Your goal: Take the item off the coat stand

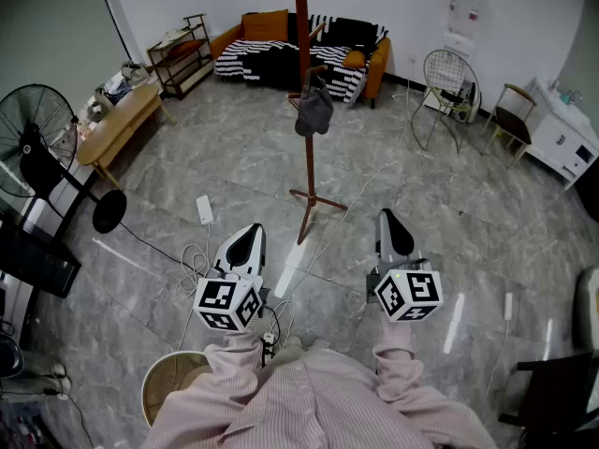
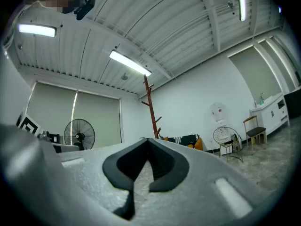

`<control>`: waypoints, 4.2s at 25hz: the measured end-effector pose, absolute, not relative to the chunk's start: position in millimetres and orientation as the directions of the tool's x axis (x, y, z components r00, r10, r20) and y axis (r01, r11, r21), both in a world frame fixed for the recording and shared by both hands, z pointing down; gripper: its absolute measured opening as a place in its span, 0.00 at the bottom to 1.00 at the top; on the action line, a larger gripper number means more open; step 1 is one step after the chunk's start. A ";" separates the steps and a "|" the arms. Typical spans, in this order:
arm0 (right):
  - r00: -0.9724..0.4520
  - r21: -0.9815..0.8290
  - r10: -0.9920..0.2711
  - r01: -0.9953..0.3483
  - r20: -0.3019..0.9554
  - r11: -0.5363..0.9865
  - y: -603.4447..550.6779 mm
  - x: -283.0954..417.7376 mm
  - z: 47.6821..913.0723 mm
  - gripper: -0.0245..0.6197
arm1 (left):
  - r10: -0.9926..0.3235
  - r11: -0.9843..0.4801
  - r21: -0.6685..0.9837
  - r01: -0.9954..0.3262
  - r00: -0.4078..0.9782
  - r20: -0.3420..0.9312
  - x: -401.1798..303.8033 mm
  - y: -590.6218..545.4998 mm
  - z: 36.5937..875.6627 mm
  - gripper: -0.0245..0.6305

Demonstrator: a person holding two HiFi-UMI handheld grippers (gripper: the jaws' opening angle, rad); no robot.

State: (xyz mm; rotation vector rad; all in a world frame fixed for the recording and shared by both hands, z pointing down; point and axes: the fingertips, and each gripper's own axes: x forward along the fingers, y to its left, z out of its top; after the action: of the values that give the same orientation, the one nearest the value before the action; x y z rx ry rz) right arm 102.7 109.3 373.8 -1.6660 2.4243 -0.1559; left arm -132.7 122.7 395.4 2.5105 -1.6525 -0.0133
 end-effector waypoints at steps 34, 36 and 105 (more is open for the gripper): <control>-0.437 -0.269 -0.897 -0.858 -0.069 0.439 27.6 94.8 398.7 0.15 | -0.921 -0.357 0.207 -0.911 0.381 0.088 -128.4 55.3 419.2 0.04; -0.433 -0.274 -0.899 -0.859 -0.063 0.433 10.2 92.7 403.2 0.17 | -0.921 -0.353 0.216 -0.910 0.379 0.089 -131.3 39.0 422.2 0.04; -0.761 -0.246 -0.621 -0.649 0.187 0.720 -396.3 -9.4 455.7 0.36 | -0.942 -0.245 0.340 -0.908 0.306 0.139 -153.3 -352.1 446.3 0.04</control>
State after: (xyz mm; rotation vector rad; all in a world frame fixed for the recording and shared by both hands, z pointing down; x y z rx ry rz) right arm -9.4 -396.3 455.7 -1.1092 2.9978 -0.4838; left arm -153.3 -352.1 446.3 2.2246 -1.6586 -0.1319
